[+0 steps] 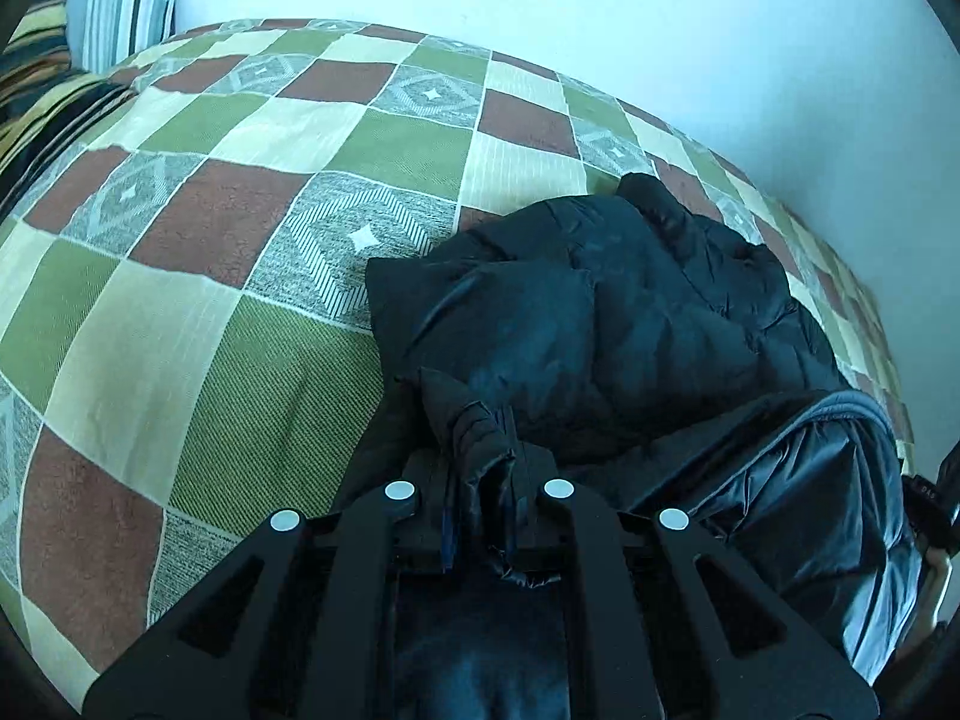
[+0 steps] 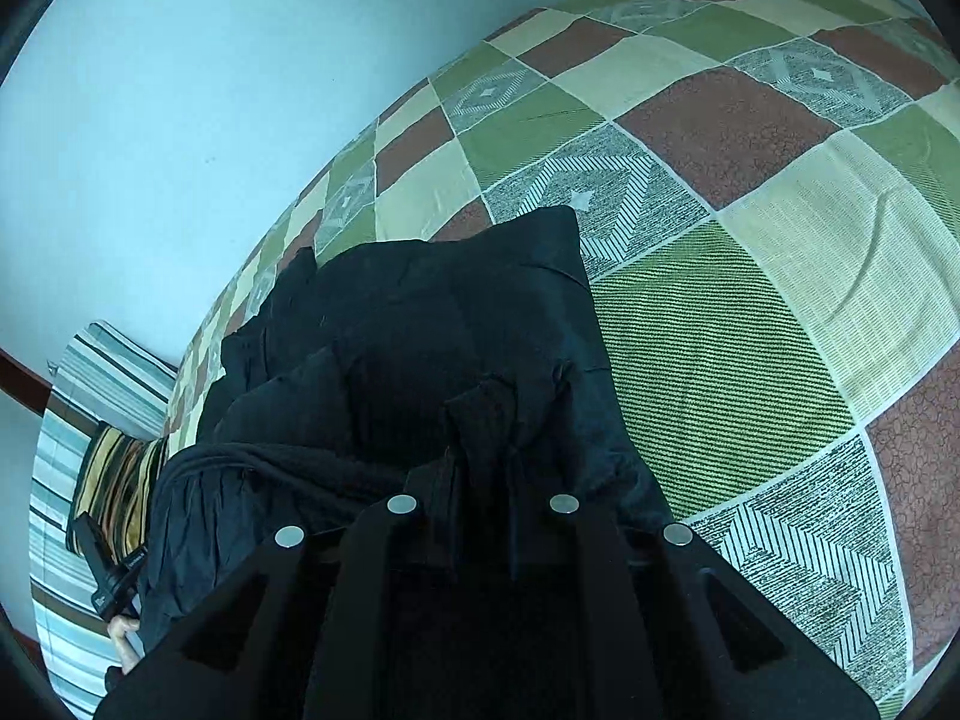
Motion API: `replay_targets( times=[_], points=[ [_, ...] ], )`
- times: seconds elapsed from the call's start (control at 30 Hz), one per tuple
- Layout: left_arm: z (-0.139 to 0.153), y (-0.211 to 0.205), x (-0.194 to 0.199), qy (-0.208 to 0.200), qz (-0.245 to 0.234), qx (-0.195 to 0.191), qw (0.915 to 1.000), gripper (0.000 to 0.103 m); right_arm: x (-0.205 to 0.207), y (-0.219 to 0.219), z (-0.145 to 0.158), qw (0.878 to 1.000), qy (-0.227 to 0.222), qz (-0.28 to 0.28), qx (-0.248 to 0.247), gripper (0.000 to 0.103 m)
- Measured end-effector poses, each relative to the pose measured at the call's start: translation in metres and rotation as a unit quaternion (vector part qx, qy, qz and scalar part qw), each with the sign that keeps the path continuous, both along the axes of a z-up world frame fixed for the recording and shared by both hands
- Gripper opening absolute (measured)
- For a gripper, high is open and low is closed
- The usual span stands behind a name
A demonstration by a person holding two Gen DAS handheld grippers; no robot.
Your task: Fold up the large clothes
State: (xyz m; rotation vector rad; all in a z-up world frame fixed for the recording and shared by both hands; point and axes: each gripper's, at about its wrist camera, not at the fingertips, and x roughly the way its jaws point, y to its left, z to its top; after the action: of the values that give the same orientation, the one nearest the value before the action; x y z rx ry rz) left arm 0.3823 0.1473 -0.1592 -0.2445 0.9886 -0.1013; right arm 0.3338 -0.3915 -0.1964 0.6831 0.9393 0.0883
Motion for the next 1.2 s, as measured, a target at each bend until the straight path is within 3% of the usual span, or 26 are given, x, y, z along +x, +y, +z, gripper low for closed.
replay_targets(
  times=[0.17, 0.27, 0.3, 0.33, 0.47, 0.7, 0.9, 1.2],
  points=[
    [0.013, 0.005, -0.007, -0.013, -0.004, -0.016, 0.9998, 0.021, -0.006, -0.003, 0.013, 1.000, -0.014, 0.009, 0.000, 0.021],
    [0.024, 0.013, -0.018, -0.029, 0.007, -0.040, 0.9988, 0.043, -0.015, -0.008, 0.021, 1.000, -0.025, 0.003, 0.004, 0.031],
    [0.029, 0.015, -0.022, -0.040, 0.009, -0.037, 0.9985, 0.056, -0.015, -0.009, 0.023, 1.000, -0.026, 0.002, 0.004, 0.032],
    [0.035, 0.016, -0.027, -0.052, 0.011, -0.031, 0.9981, 0.062, -0.018, -0.011, 0.025, 1.000, -0.028, 0.001, 0.003, 0.035],
    [0.051, 0.023, -0.041, -0.085, 0.001, -0.019, 0.9962, 0.069, -0.032, -0.016, 0.039, 0.999, -0.046, -0.003, -0.007, 0.055],
    [0.047, 0.037, -0.049, -0.086, -0.037, -0.013, 0.9955, 0.071, -0.037, -0.022, 0.051, 0.996, -0.065, 0.035, -0.040, 0.062],
    [0.037, 0.036, -0.045, -0.078, -0.072, 0.043, 0.9934, 0.072, -0.018, -0.013, 0.041, 0.990, -0.043, 0.090, -0.101, 0.063],
    [0.025, 0.021, -0.017, -0.057, -0.132, 0.071, 0.9870, 0.072, -0.001, -0.003, 0.025, 0.985, -0.026, 0.130, -0.114, 0.063]
  ],
)
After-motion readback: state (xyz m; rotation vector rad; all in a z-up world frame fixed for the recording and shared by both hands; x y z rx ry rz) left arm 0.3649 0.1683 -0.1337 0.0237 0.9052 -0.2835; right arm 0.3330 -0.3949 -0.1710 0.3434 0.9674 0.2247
